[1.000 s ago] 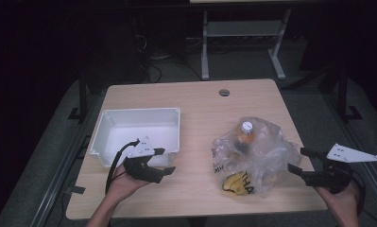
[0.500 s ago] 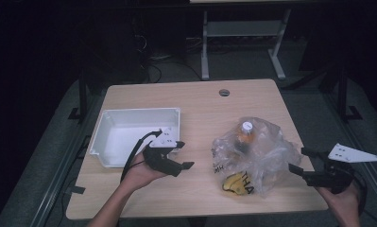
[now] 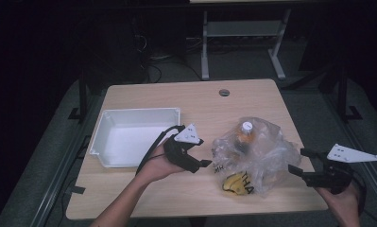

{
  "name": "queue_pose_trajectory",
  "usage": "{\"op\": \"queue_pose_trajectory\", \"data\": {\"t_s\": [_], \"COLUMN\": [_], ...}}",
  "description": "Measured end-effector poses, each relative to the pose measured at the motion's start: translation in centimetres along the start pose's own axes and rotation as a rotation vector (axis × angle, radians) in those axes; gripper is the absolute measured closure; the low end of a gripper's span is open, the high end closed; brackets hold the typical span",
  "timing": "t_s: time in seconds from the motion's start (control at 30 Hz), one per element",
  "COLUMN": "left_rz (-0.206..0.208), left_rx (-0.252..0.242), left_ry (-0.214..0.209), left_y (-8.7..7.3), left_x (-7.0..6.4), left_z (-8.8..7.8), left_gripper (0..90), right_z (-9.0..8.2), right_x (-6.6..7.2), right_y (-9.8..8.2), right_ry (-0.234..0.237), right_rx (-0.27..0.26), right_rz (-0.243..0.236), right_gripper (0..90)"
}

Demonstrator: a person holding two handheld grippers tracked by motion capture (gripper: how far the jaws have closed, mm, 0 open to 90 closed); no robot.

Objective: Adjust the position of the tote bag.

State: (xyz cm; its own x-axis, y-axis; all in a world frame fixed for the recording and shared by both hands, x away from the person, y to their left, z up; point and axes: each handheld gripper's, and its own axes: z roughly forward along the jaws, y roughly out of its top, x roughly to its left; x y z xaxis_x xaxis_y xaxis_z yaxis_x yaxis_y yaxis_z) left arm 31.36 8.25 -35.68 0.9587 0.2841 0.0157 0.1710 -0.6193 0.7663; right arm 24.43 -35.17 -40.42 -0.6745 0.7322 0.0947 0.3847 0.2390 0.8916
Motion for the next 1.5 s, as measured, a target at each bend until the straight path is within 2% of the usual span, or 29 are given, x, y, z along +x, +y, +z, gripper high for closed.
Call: {"op": "queue_pose_trajectory", "data": {"t_s": [0.13,0.4,0.43,0.53,0.63,0.77,0.83,0.97,1.1,1.13,1.17,1.2,1.27,1.33,1.4,1.47,1.5], "left_rz": [0.01,0.033,0.028,0.065,0.053,0.066,0.058,0.048,0.058,0.066,0.064,0.084,0.086,0.09,0.091,0.092,0.096], "left_rx": [0.002,0.033,0.031,0.068,0.068,0.075,0.06,0.061,0.074,0.083,0.081,0.086,0.098,0.114,0.152,0.165,0.189], "left_ry": [0.0,-0.027,-0.025,-0.007,-0.004,0.006,0.013,-0.002,-0.015,-0.009,-0.001,0.007,0.031,0.039,0.076,0.076,0.1], "left_y": [0.7,2.8,2.9,3.1,3.1,3.1,3.2,3.7,4.3,4.4,4.4,4.5,4.5,4.4,4.3,4.2,3.9], "left_x": [0.1,0.8,0.7,0.8,1.0,1.2,1.4,1.8,2.0,2.0,2.0,2.0,1.9,1.9,1.8,1.8,1.8], "left_z": [0.6,2.2,2.3,2.8,3.4,3.9,4.3,4.8,5.3,5.4,5.5,5.6,5.8,5.8,6.1,6.2,6.5], "left_gripper": [25.8,25.8,25.8,26.5,28.1,29.2,30.4,43.9,60.2,60.2,66.1,74.6,80.8,84.8,86.0,86.3,86.7], "right_z": [-0.2,-0.3,-0.3,-0.3,-0.5,-0.5,-0.4,-0.2,-0.1,-0.1,-0.2,-0.3,-0.4,-0.4,-0.4,-0.4,-0.4], "right_x": [-0.1,-0.1,-0.1,-0.1,-0.1,-0.2,0.0,0.1,0.0,0.0,0.0,-0.1,-0.1,-0.1,-0.1,-0.1,0.0], "right_y": [-0.1,0.1,0.1,-0.1,-0.1,-0.1,-0.1,0.0,-0.1,-0.1,-0.2,-0.2,-0.2,-0.2,-0.1,-0.1,-0.1], "right_ry": [0.0,-0.007,-0.007,-0.009,-0.011,-0.011,-0.011,-0.003,0.002,0.0,-0.001,-0.002,-0.004,-0.004,-0.006,-0.004,-0.001], "right_rx": [-0.005,-0.012,-0.012,-0.008,-0.014,-0.015,-0.009,-0.008,0.005,0.005,0.001,-0.006,-0.01,-0.011,-0.012,-0.012,-0.009], "right_rz": [0.006,0.007,0.007,0.006,0.008,0.011,0.008,0.005,0.001,0.001,0.0,0.005,0.003,0.001,-0.003,-0.002,-0.005], "right_gripper": [17.4,17.4,17.4,17.4,17.4,17.5,17.6,18.6,19.0,19.1,19.3,19.5,19.9,20.2,20.7,20.7,21.2]}}
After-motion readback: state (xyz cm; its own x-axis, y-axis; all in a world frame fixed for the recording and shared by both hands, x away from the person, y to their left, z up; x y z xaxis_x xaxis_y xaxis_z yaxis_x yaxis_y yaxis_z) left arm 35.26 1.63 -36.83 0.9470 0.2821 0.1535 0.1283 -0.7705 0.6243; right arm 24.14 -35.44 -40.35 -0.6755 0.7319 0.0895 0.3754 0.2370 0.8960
